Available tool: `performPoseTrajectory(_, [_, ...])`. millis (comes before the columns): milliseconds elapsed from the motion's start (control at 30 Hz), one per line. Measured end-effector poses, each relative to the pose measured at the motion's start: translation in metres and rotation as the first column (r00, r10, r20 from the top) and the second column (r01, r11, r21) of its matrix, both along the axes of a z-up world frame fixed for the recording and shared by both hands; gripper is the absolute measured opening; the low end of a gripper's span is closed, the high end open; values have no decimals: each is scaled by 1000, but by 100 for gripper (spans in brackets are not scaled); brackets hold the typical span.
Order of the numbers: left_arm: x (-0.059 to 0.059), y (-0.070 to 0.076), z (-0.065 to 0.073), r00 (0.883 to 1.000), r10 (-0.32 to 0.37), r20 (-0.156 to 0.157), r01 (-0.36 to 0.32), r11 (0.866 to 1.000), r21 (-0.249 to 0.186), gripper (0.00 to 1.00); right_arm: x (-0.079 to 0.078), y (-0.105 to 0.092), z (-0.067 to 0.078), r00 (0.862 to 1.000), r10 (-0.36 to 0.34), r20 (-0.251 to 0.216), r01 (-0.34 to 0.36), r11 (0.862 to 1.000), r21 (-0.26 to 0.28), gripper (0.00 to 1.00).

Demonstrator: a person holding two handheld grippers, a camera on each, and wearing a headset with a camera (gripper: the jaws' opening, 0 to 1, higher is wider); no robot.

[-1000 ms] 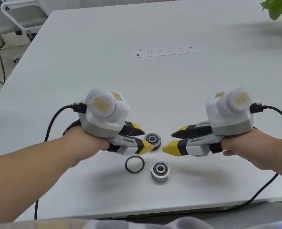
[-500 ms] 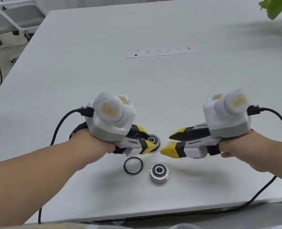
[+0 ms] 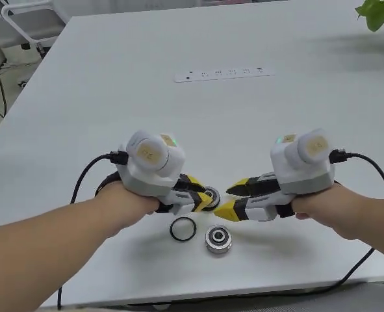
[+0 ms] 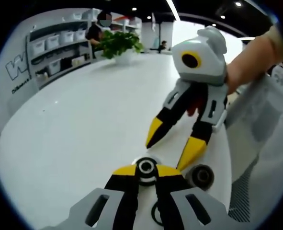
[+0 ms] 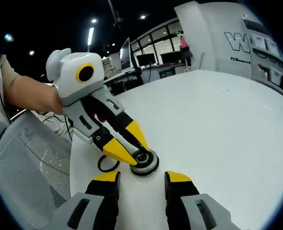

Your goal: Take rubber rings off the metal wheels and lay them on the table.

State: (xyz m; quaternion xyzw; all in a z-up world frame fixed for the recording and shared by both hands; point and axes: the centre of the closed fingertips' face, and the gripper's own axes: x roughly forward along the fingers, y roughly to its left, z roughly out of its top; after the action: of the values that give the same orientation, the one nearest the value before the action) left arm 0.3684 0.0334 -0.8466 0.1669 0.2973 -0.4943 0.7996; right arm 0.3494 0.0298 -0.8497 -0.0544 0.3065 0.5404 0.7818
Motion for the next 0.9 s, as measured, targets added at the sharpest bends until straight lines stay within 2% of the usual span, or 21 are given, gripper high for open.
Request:
performPoseTrajectory(300, [0,0,0,1000,22,12,-22,1000,12,13,7,15,-6,998,28,63,-27,999,-27,35])
performPoseTrajectory(500, [0,0,1,999,30,14,-30,999,14,13,12,16,-12,990,41,134,-28,995,-93,29])
performPoseTrajectory(567, [0,1,1,999,31,11,-31,999,14,13,12,14,-10,989,38,140,-26,996,-89,25])
performPoseTrajectory(900, [0,1,0,999,32,11,-32,999,16,13,10,7,-10,991,45,130,-33,995,-89,22])
